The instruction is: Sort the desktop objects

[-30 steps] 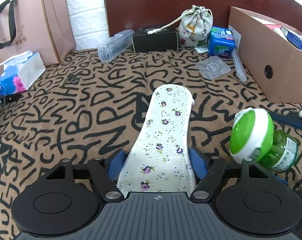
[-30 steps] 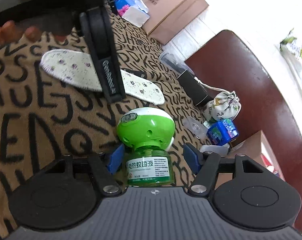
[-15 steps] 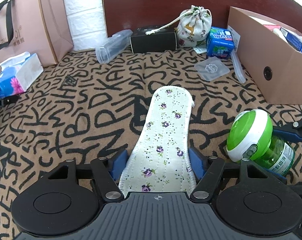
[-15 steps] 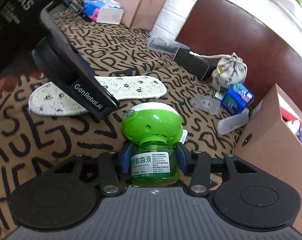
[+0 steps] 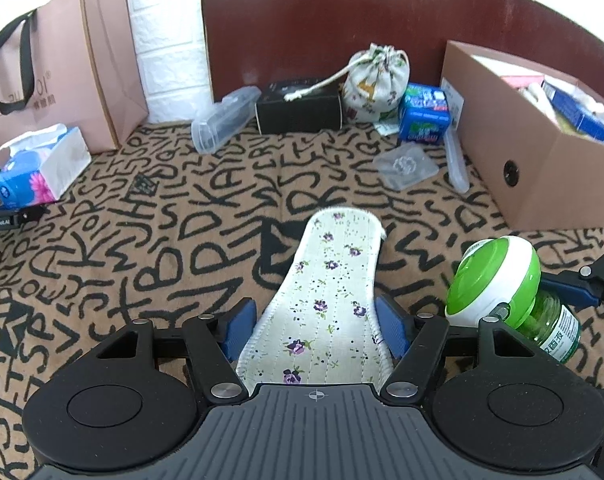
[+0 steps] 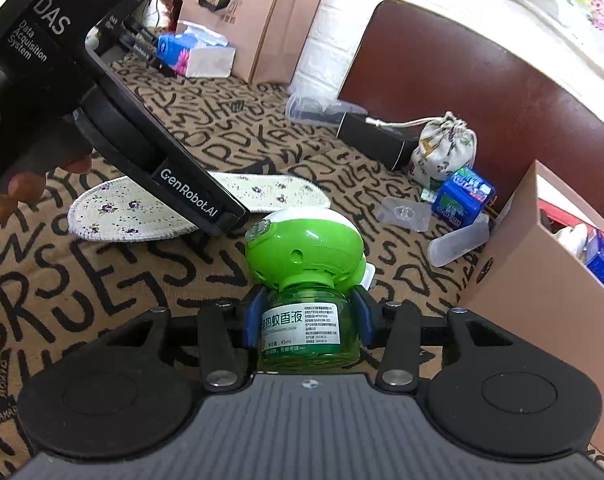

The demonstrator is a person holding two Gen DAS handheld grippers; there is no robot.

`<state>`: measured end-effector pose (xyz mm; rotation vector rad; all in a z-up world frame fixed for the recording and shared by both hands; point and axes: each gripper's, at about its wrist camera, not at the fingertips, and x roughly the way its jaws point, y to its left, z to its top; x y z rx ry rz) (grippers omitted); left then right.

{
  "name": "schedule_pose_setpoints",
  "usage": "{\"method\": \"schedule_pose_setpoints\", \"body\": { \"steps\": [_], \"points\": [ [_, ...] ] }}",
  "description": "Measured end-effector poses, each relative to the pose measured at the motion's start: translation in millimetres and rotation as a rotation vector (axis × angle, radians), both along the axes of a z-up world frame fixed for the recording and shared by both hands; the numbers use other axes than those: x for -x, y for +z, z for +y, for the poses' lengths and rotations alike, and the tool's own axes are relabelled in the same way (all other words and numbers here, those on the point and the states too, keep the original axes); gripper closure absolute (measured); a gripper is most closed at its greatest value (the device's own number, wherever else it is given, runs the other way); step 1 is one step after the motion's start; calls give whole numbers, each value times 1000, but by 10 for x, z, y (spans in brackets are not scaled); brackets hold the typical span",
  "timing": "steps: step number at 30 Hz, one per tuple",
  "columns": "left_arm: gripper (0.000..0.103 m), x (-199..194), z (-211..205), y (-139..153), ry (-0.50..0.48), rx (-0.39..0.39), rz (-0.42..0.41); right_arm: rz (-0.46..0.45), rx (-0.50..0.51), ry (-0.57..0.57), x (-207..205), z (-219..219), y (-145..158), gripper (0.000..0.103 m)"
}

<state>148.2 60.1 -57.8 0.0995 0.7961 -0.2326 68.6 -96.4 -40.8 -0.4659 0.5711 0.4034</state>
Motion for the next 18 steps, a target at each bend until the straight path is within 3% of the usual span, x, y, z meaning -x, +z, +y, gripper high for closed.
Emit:
{"method": "schedule_pose_setpoints", "body": {
  "steps": [18],
  "points": [
    [36,55,-209,581,-42,58,-102,-121,-25,-37,144,-190,379,53]
  ]
}}
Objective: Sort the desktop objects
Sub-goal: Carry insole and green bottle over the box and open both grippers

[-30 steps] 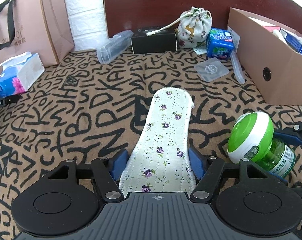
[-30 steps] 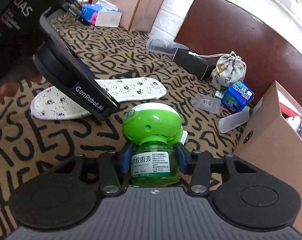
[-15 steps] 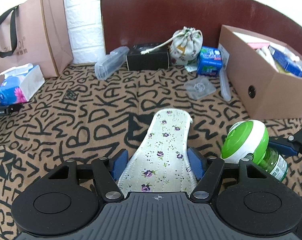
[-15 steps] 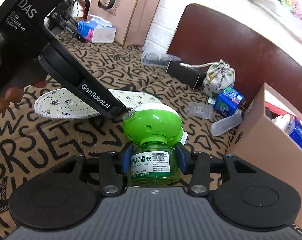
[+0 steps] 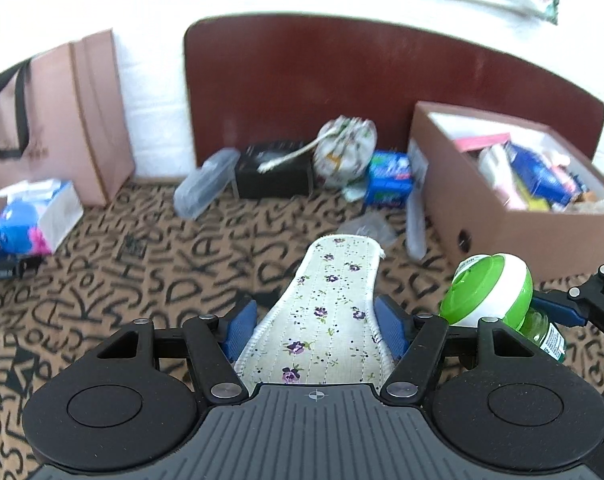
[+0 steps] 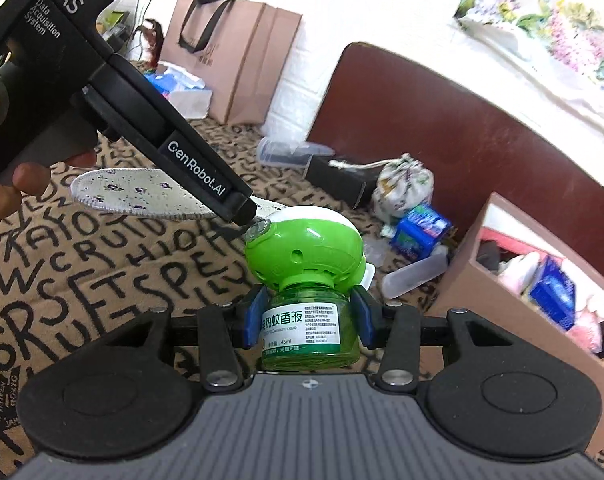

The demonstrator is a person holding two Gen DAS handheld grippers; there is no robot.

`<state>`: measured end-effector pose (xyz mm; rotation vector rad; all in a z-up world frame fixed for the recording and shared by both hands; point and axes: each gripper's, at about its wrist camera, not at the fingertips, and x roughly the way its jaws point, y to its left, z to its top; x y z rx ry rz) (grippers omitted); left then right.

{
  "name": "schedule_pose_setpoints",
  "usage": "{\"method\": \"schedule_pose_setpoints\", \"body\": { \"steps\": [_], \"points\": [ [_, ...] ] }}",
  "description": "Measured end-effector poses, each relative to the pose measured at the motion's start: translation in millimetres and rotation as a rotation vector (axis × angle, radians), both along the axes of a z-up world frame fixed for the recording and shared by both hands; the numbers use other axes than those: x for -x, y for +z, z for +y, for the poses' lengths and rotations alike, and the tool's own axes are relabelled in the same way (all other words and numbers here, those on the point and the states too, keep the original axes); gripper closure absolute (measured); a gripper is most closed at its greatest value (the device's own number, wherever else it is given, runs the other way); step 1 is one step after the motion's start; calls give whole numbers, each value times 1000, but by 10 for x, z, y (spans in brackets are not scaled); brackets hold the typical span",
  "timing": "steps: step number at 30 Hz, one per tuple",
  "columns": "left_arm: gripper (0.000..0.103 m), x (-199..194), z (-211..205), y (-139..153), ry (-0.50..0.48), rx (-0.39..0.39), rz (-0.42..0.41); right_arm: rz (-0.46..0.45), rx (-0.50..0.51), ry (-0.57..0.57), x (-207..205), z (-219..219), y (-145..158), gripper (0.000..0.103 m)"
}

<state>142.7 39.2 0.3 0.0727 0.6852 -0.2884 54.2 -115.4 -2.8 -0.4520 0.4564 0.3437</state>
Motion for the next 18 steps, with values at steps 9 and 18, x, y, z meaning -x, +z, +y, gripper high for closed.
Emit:
{"method": "schedule_pose_setpoints", "body": {
  "steps": [9,18],
  "points": [
    [36,-74,-546,535,-67,71,-106,-123,-13,-83,-22,-340,398,53],
    [36,-323,-1424,845,-140,84,-162,-208,-23,-223,-232,-962,682,52]
  ]
}}
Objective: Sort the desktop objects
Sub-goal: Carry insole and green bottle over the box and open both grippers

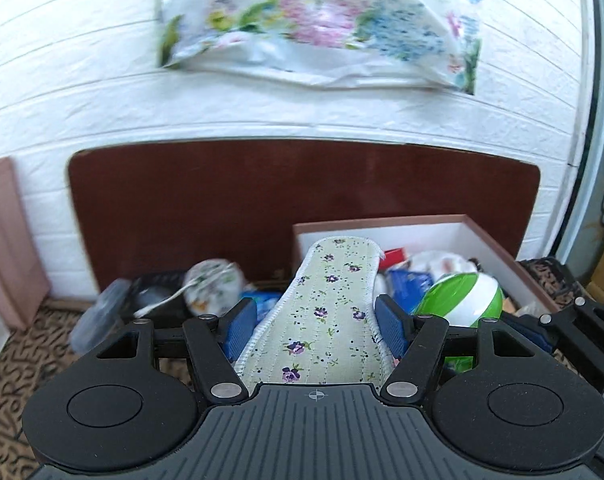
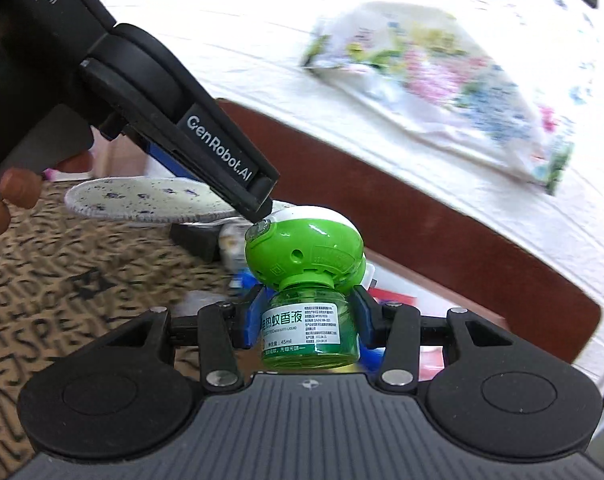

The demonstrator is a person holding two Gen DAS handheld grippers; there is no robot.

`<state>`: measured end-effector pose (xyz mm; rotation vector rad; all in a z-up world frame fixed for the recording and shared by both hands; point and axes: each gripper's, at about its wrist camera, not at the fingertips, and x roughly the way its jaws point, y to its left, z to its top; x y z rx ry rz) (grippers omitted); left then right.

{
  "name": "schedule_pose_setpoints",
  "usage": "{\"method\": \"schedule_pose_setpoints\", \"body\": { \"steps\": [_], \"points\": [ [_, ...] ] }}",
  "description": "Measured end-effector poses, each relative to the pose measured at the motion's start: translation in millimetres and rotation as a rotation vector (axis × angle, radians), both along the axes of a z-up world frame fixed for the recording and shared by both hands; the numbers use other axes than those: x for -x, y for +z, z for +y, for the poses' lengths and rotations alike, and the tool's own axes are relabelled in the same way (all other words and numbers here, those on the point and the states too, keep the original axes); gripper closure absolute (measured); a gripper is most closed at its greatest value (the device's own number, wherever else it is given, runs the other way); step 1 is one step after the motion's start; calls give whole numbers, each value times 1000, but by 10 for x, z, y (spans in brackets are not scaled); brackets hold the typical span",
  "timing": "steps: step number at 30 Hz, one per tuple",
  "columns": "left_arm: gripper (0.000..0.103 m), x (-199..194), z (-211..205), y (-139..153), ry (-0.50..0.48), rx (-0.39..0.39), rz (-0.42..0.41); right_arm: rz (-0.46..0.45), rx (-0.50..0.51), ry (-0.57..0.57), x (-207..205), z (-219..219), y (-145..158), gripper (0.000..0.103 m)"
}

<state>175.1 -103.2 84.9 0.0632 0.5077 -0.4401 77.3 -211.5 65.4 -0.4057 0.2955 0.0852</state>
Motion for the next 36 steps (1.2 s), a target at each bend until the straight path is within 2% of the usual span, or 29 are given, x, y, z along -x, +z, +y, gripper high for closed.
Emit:
{"method": "schedule_pose_setpoints", "body": {
  "steps": [8,16,22,23,26,27,28,29,31,34,36],
  "points": [
    [36,-346,-695,-85,-38,2,21,-6,6,-119,-350,-641,-2,52],
    [36,-748,-1116,-200,-48,-15,36,36,8,-206,-918,-1189,-114,52],
    [36,-998,-1323,-354,-49,-45,73,88,-7,-251,-1282,-1433,-251,52],
    [34,-1025,-1345,-374,-52,-49,76,92,-4,-260,-1336,-1458,-274,52],
    [16,-1050,-1364,-396,-63,-39,71,103,5,-277,-1472,-1520,-328,52],
    [12,-1037,-1343,-393,-68,-27,67,118,9,-281,-1504,-1530,-335,51],
    [6,-1015,-1315,-382,-70,-11,56,123,14,-282,-1533,-1531,-321,44],
    [3,-992,-1285,-367,-61,-1,42,101,26,-276,-1498,-1514,-315,30],
    [0,-938,-1226,-341,-45,16,17,70,57,-270,-1409,-1459,-304,14],
    [0,-852,-1136,-327,-26,29,5,63,91,-260,-1243,-1363,-301,11],
    [0,-779,-1079,-334,-19,31,2,63,78,-261,-1103,-1307,-305,7]
  ]
}}
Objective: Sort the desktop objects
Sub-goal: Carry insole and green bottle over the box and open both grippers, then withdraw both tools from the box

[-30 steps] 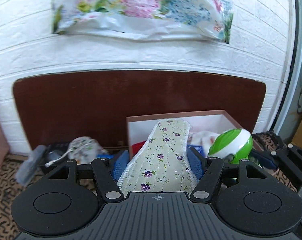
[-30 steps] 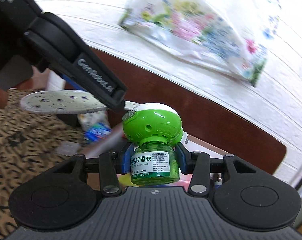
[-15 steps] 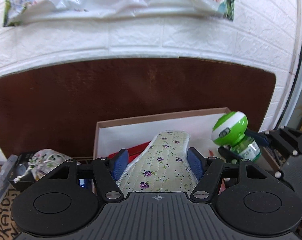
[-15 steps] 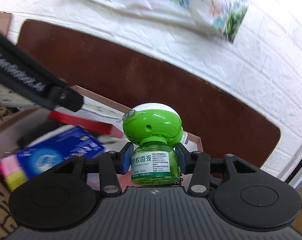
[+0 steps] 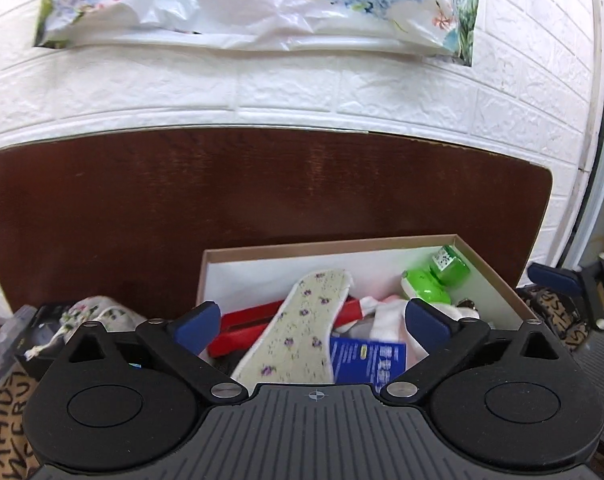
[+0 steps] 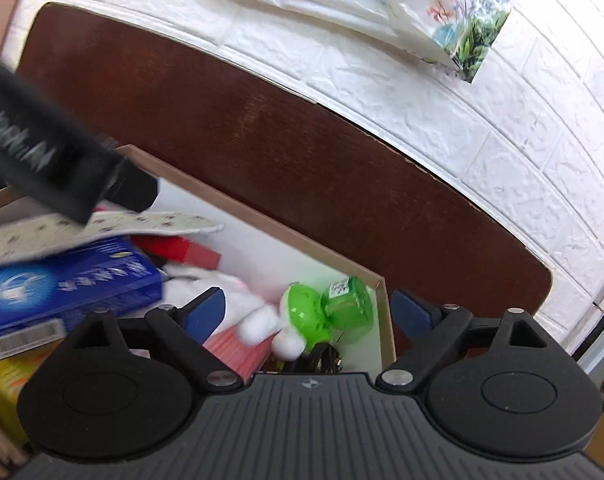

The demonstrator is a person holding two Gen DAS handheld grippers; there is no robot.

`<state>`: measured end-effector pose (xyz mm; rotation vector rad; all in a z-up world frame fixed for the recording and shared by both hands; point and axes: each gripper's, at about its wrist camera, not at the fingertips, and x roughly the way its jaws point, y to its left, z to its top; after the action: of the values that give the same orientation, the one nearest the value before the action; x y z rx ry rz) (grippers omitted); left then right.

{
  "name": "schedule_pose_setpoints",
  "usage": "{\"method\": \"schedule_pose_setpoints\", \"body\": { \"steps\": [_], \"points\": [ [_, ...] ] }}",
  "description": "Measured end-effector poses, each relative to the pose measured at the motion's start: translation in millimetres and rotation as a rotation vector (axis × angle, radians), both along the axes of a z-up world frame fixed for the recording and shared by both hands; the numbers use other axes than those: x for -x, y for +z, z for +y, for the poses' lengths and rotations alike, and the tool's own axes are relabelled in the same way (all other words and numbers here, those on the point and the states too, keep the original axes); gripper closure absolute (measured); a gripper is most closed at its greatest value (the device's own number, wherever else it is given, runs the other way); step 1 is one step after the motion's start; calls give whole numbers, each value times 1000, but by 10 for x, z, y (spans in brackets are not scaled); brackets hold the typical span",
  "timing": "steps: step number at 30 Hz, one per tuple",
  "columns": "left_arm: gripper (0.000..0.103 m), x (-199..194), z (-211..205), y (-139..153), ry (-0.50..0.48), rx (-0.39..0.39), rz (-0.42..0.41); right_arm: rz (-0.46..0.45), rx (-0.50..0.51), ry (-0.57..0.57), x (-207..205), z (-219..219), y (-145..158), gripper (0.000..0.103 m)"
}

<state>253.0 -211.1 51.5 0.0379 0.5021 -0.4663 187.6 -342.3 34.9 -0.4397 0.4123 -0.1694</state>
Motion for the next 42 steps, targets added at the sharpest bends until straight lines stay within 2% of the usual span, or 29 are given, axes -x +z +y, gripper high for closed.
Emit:
{"method": "schedule_pose_setpoints", "body": {
  "steps": [4,12,16,21,30,34,42],
  "points": [
    [0,181,96,-35,5,-10,6,-17,-63,9,271,113,40,4],
    [0,678,294,33,65,1,-4,-12,-312,0,787,167,163,1],
    [0,951,381,92,75,-2,-20,-2,-388,2,1107,204,223,1],
    [0,1315,472,137,90,-29,-38,-4,-392,-4,1454,325,256,1],
    [0,1865,677,231,103,-30,-90,-18,-401,-4,1976,502,284,1],
    [0,2027,719,224,88,-20,-87,-21,-399,-9,2132,539,290,1],
    [0,2189,703,139,86,-63,-104,-11,-390,-7,2281,610,283,0]
  ]
}}
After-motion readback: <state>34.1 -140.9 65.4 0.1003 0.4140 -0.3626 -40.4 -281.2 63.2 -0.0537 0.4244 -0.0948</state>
